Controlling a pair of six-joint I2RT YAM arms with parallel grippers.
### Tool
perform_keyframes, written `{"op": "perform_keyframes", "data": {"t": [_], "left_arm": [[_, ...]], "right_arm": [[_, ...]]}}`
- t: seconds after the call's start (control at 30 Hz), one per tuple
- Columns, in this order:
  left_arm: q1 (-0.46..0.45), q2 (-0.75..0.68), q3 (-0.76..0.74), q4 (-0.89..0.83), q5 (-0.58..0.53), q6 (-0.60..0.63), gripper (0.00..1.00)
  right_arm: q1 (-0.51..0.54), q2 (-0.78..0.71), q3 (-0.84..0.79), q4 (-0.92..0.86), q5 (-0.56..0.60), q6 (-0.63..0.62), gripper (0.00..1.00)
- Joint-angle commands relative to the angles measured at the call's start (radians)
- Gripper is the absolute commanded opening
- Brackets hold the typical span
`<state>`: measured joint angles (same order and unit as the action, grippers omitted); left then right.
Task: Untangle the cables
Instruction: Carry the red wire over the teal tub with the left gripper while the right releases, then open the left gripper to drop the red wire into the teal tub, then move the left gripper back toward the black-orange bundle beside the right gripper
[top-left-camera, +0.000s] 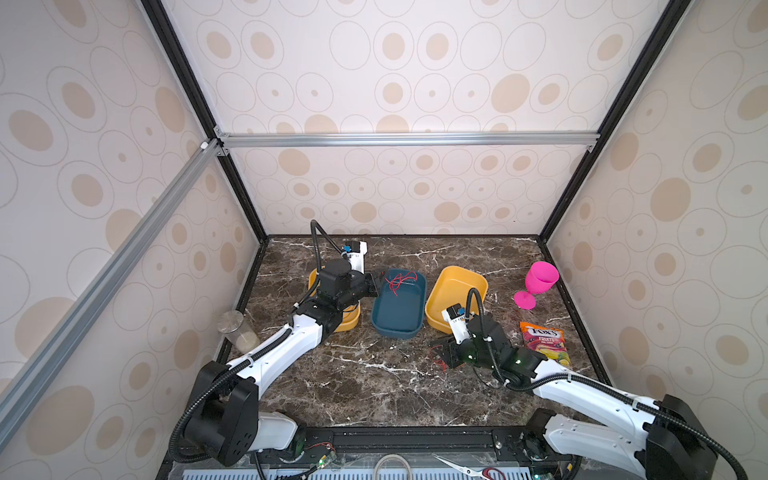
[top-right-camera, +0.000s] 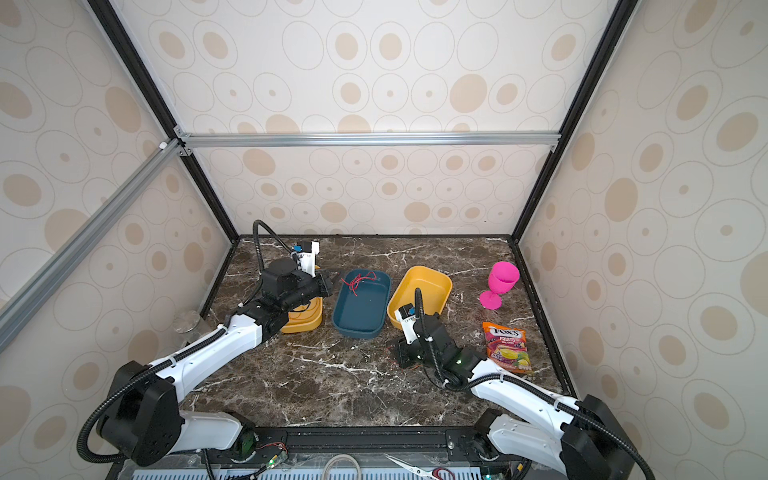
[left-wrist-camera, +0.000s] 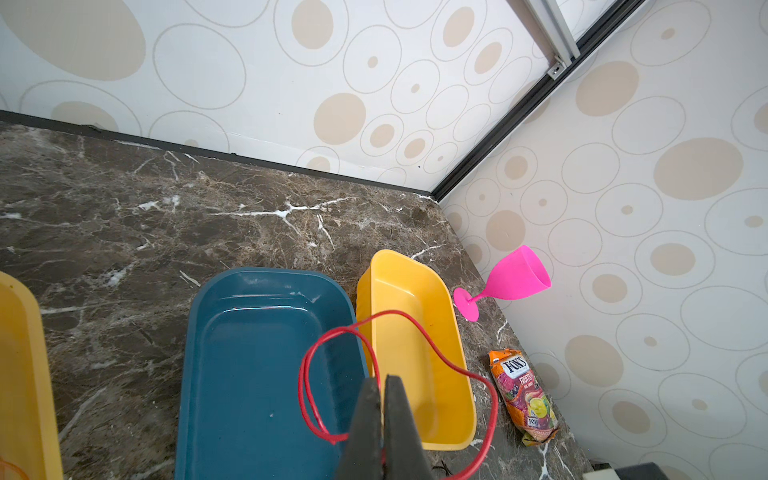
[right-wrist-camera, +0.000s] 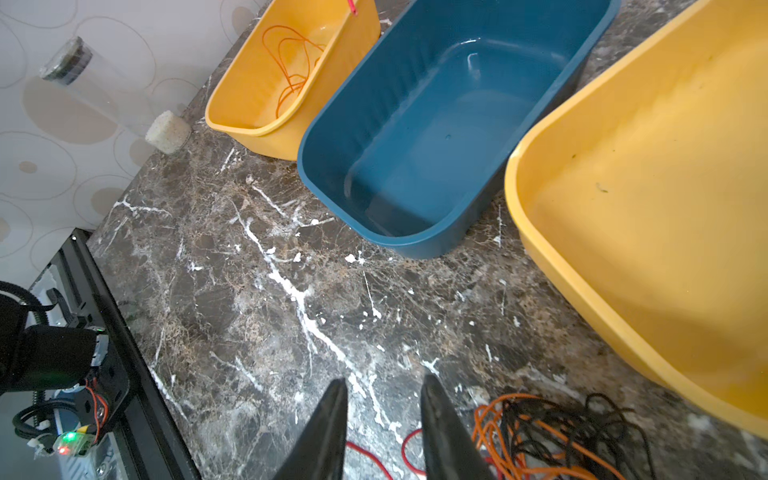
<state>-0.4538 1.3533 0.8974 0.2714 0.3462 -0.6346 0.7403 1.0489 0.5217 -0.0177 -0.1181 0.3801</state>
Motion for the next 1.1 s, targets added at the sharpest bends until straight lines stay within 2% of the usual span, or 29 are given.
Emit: {"op": "perform_keyframes", "data": {"t": [0.0,0.5,0.73,0.9,1.0,1.07], "left_arm": [[-0.001,0.014,0.016,0.003,0.01,0.015,0.0],[-0.023,0.177,-0.008,0.073,-0.065,0.018,0.0],[-0.078,0.301,0.068,0.016,-0.157,0.064,0.0],[-0.119,0.393,0.151,-0.124,-0.286,0.115,0.06],[-0.124,0.449,0.212,-0.201,-0.325,0.153,0.15],[-0.123,0.475,0.245,-0.25,-0.356,0.18,0.26]], "right_arm": [[0.004,-0.008,0.014,-0.082,0.042,0.0,0.34],[0.003,0.007,-0.017,-0.128,0.07,0.036,0.34],[0.002,0.024,-0.023,-0.128,0.077,0.04,0.34],[0.002,0.033,-0.027,-0.122,0.077,0.043,0.34],[0.001,0.036,-0.029,-0.119,0.077,0.045,0.34],[0.002,0.037,-0.029,-0.123,0.077,0.046,0.34]]}}
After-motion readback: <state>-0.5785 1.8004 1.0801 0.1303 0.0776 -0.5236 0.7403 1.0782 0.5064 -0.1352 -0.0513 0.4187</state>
